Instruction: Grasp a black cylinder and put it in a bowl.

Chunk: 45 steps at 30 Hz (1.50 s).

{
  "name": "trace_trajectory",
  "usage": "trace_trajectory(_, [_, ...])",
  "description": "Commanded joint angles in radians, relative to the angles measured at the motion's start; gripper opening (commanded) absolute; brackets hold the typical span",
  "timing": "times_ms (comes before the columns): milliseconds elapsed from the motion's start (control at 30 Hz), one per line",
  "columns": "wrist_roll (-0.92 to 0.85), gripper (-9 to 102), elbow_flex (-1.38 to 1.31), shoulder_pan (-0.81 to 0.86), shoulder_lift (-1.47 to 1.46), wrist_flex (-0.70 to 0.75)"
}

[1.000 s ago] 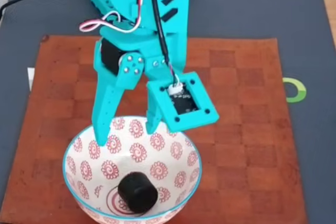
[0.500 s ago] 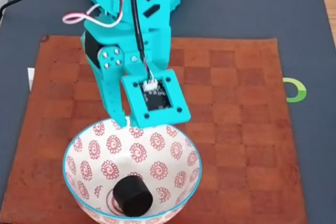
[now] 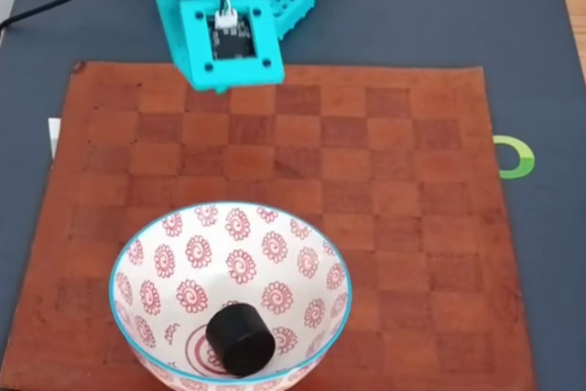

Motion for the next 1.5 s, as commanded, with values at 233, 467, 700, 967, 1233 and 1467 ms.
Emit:
trace_trajectory(233, [0.152,0,0.462,-0.101,0.462,-0.091])
trace_trajectory(467, [0.222,0,0.701,-0.138,0.709,-0.153])
trace_trajectory(700, [0.285,0,0.851,-0.138,0.931,-0.176])
trace_trajectory(967, [0.324,0,1.063,-0.14,1.098,-0.319])
trace_trajectory(1233, [0.325,0,1.173,-0.14,1.246,-0.337])
trace_trajectory(1467, [0.325,0,1.244,-0.138,1.424,-0.328])
